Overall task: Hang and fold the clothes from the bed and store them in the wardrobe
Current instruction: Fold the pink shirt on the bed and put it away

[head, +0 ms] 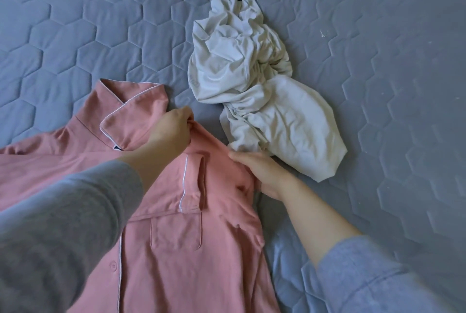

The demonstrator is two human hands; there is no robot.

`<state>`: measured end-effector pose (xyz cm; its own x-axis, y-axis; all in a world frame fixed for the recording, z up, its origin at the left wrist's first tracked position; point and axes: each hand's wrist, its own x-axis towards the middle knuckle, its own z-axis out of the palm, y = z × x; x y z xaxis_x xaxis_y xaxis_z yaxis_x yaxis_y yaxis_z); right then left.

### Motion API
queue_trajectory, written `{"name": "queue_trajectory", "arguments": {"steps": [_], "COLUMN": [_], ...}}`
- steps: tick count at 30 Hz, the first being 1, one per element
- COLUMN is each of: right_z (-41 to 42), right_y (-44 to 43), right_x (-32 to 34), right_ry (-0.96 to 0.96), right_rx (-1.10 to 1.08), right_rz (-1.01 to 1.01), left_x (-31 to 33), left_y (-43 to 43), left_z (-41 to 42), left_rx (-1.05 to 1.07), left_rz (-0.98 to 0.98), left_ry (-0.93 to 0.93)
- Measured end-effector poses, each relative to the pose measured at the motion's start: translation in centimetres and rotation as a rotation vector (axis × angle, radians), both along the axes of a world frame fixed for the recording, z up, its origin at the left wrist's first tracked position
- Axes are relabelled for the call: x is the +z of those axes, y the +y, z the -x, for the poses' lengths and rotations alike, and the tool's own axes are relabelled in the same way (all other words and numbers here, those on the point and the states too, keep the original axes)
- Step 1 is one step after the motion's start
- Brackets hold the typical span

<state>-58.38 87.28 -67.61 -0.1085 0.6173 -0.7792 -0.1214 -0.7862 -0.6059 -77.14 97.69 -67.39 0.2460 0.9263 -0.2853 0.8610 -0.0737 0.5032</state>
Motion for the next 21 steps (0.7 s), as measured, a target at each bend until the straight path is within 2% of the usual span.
{"name": "queue_trajectory", "arguments": {"steps": [5,8,12,14,18,21], "right_z": [-5.1,-8.6,-11.2,-11.0,-9.9,-10.0], "right_y": [-2.8,-3.9,-4.5,-4.9,-5.6,-6.0], "right_x": [1.6,2.5,3.0,2.9,3.3,4.1], "right_ry": [-0.040,-0.077,-0.297,-0.372,-0.362,-0.330], "right_rx": [0.128,0.097,0.051,-0.007,-0.041,-0.033], "right_rz": [0.122,0.147,-0.008,-0.108,-0.268,-0.311], "left_x": [-1.0,-1.0,-0.1,0.7,2.5,3.2], "left_y": [-0.2,0.0,-0.7,-1.2,-2.6,-3.8], "left_z": [-0.4,-0.3,-1.7,-3.0,-6.3,-8.4], "left_rx": [0.036,0.064,-0.091,-0.147,-0.330,-0.470], "left_rz": [-0.008,0.010,-0.025,-0.022,-0.001,0.131], "left_ry": [0.002,0.016,0.095,0.045,-0.125,-0.189]}}
